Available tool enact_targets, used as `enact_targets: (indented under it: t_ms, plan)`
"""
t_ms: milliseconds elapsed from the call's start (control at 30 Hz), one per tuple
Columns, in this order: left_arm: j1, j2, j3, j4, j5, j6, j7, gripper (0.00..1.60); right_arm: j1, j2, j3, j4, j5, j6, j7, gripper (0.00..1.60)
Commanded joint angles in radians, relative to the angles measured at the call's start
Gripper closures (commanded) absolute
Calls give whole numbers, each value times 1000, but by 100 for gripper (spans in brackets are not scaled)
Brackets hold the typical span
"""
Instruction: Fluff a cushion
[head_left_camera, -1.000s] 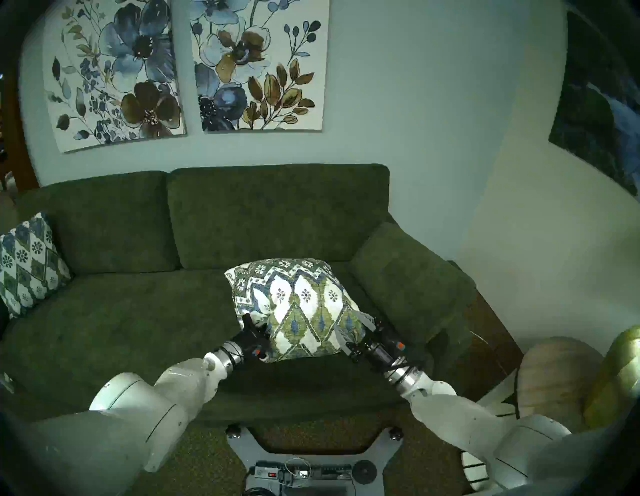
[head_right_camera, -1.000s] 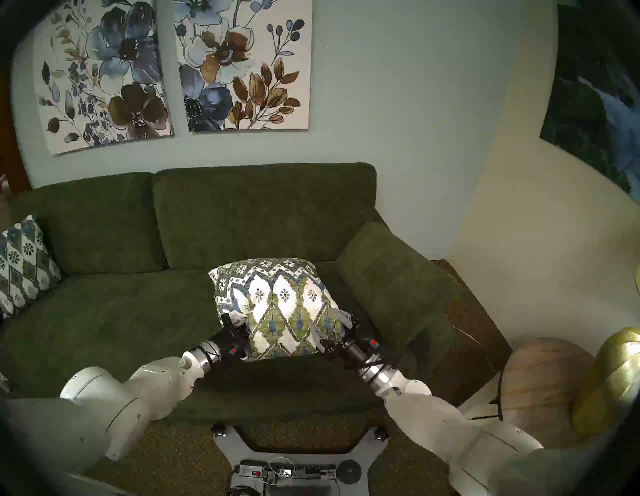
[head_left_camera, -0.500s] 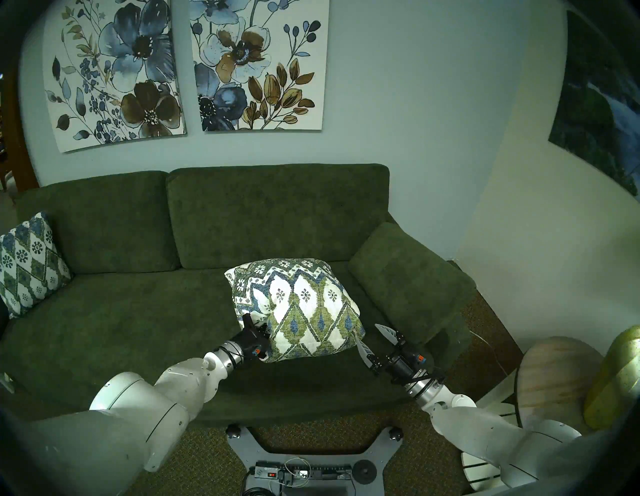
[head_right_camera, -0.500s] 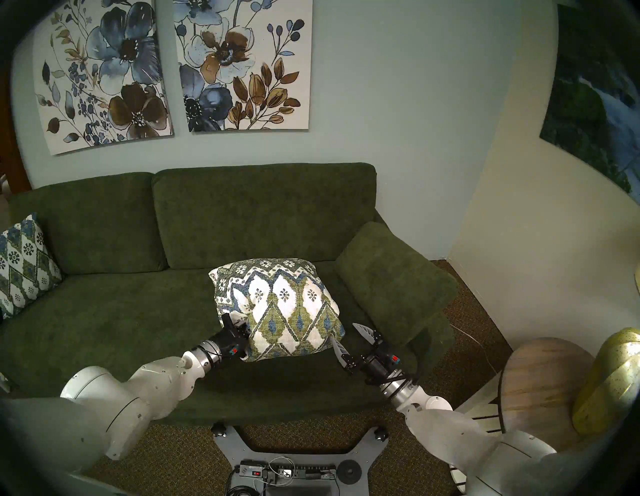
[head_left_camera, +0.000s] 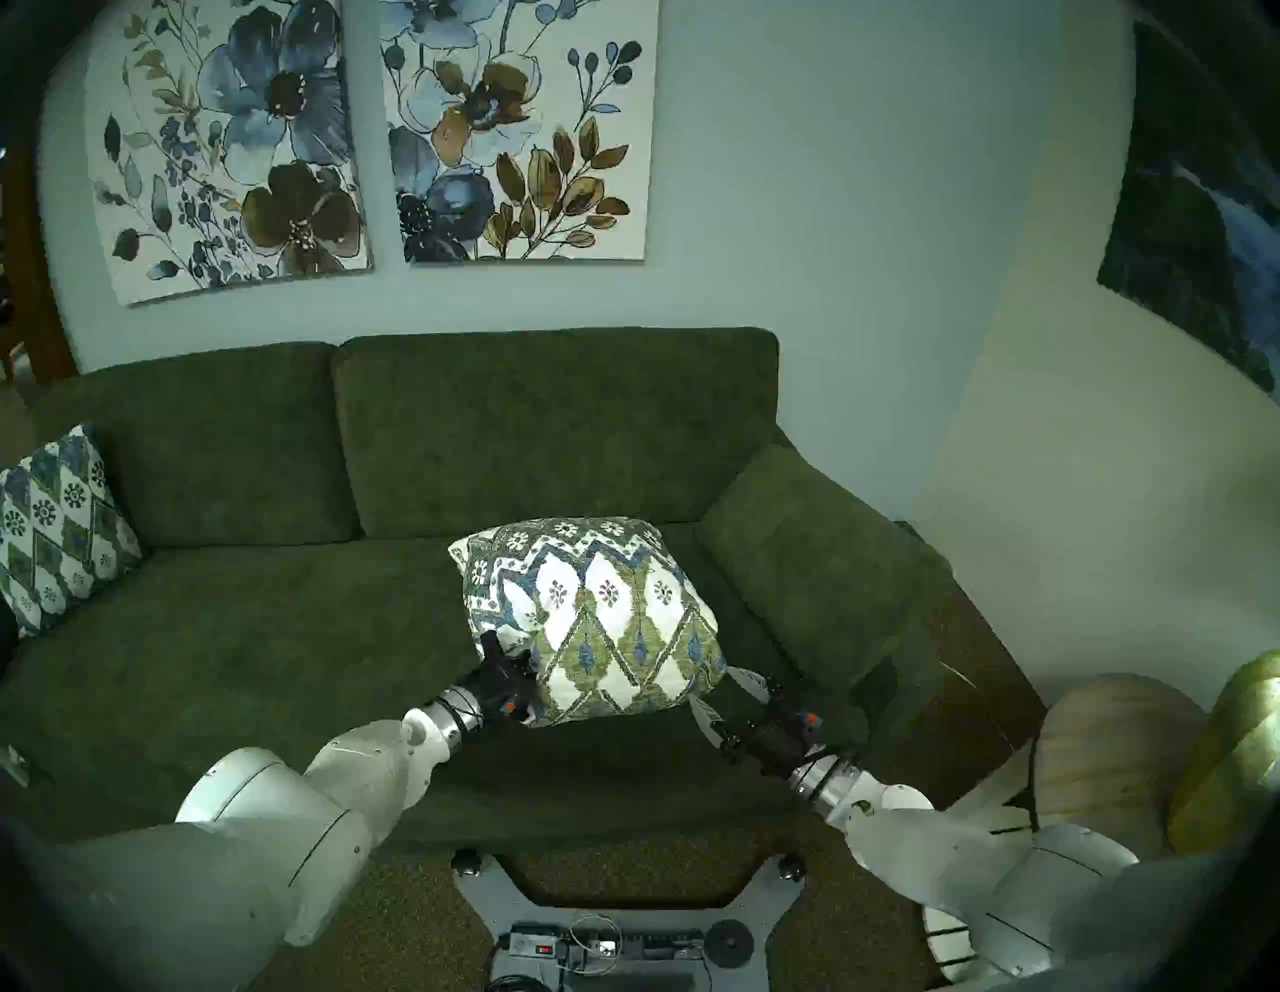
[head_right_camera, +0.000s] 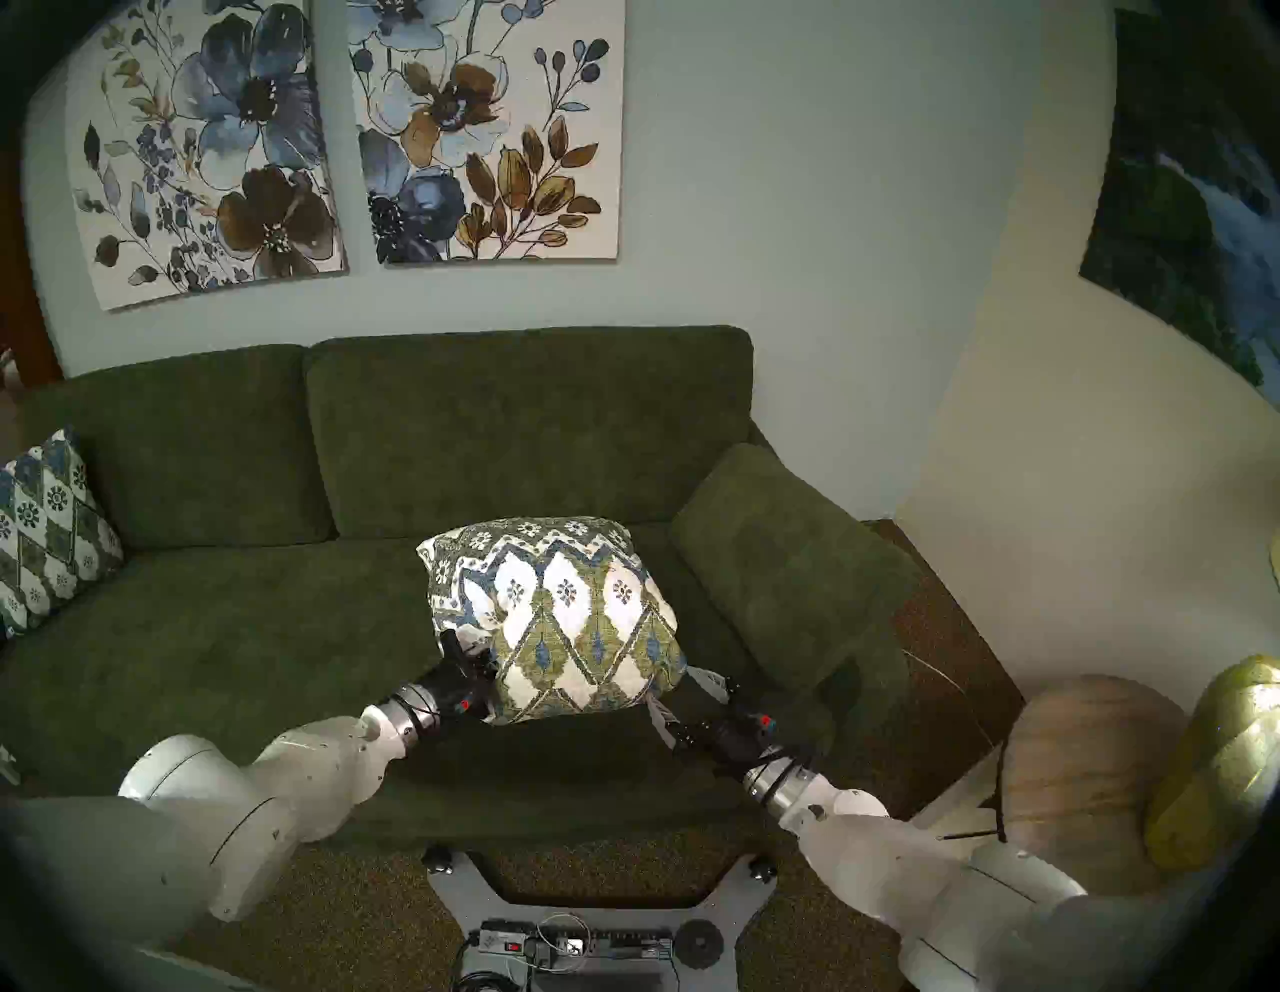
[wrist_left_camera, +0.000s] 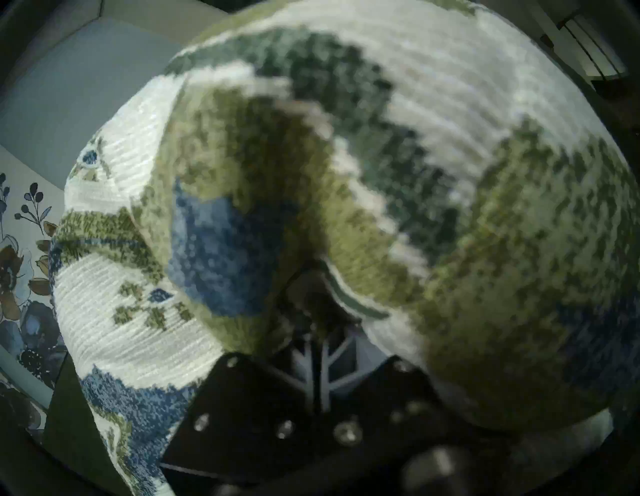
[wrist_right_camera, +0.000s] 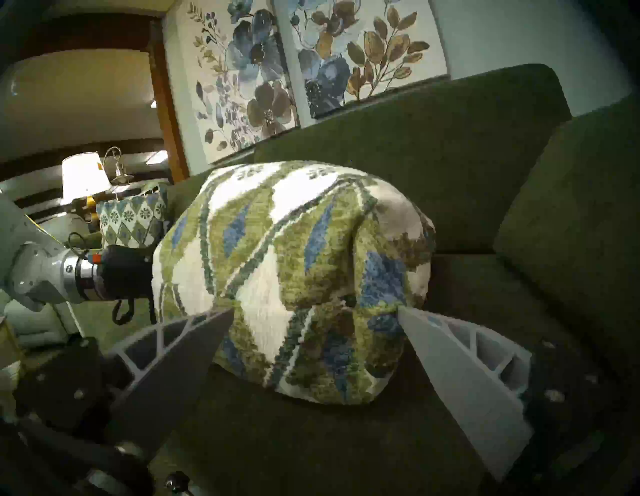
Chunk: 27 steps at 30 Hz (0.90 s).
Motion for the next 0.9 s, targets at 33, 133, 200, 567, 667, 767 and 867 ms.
enact_targets:
  t_ms: [33, 133, 200, 567, 667, 767, 867]
  plan:
    - [15, 19, -3, 4, -3, -17, 11, 160, 106, -11, 8, 53, -2, 45, -15, 0]
    - [19, 27, -3, 3, -2, -24, 15, 160, 108, -8, 5, 83, -8, 52, -16, 0]
    - [20, 29, -2, 3, -2, -28, 17, 160, 108, -10, 4, 102, -11, 54, -18, 0]
    - [16, 24, 1, -1, 1, -34, 16, 160, 120, -80, -11, 160, -38, 65, -49, 0]
    - [14, 24, 1, 0, 1, -35, 15, 160, 137, -101, -16, 164, -42, 73, -59, 0]
    - [11, 22, 1, 0, 1, -35, 13, 160, 152, -125, -24, 160, -49, 76, -63, 0]
    - [9, 18, 1, 0, 1, -33, 10, 160, 162, -142, -33, 159, -58, 75, -68, 0]
